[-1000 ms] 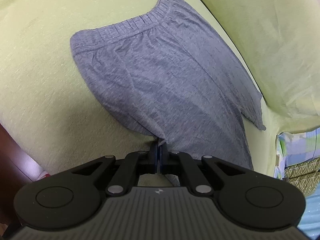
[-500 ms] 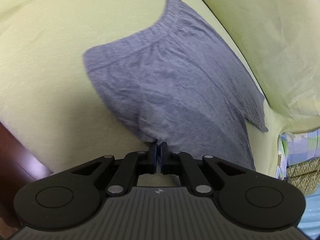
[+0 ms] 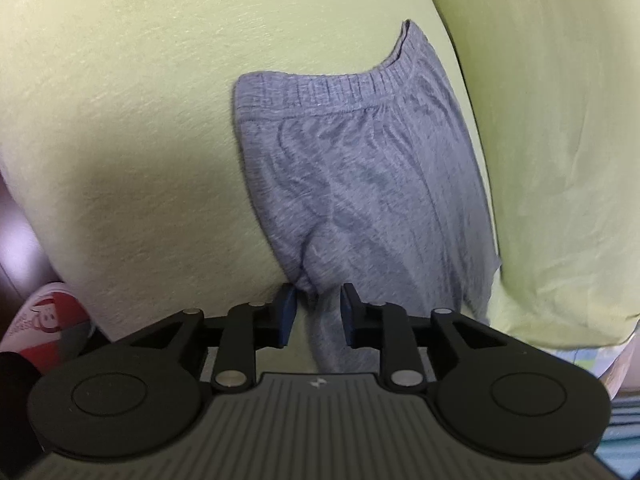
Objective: Fold clothes
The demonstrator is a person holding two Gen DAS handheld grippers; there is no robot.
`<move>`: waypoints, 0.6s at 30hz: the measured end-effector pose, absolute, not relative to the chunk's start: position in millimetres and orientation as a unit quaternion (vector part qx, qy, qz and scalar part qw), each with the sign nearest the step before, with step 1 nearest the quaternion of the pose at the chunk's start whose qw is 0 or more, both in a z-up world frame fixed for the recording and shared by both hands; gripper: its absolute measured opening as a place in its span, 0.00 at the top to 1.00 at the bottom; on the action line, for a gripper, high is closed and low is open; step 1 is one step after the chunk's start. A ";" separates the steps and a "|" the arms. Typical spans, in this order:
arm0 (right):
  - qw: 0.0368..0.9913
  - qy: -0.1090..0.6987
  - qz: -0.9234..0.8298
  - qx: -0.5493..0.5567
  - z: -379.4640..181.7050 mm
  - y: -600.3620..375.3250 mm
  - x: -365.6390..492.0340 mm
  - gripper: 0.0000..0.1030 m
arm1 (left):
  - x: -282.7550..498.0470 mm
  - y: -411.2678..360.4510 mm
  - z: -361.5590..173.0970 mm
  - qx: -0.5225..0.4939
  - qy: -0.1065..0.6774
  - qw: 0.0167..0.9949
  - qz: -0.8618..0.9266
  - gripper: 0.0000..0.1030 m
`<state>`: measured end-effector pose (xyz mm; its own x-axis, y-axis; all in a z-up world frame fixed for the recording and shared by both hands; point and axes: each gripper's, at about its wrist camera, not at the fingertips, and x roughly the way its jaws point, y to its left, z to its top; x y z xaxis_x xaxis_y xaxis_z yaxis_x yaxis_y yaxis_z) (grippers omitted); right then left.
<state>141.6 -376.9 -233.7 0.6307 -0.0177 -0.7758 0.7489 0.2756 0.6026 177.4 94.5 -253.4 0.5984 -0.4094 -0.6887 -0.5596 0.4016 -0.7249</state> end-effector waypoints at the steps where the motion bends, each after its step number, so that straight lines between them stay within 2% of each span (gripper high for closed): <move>1: 0.724 0.337 -0.263 0.542 -234.4 -378.1 142.0 0.63 | 177.9 93.5 -253.0 -0.546 0.442 0.710 0.051 0.77; 2: 0.724 0.337 -0.262 0.542 -234.6 -378.4 142.0 0.63 | 179.0 92.1 -253.0 -0.550 0.437 0.711 0.046 0.94; 3: 0.724 0.336 -0.260 0.543 -232.8 -377.5 137.7 0.63 | 179.3 91.6 -252.9 -0.555 0.433 0.709 0.041 1.00; 18: 0.706 0.337 -0.243 0.574 -237.5 -362.2 111.5 0.64 | 193.3 91.3 -209.8 -0.520 0.435 0.735 -0.003 1.00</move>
<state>111.5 -362.2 -237.5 0.6552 0.0440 -0.7542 0.7295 0.2224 0.6468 193.3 91.3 -209.8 0.6218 -0.4567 -0.6362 -0.4480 0.4589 -0.7673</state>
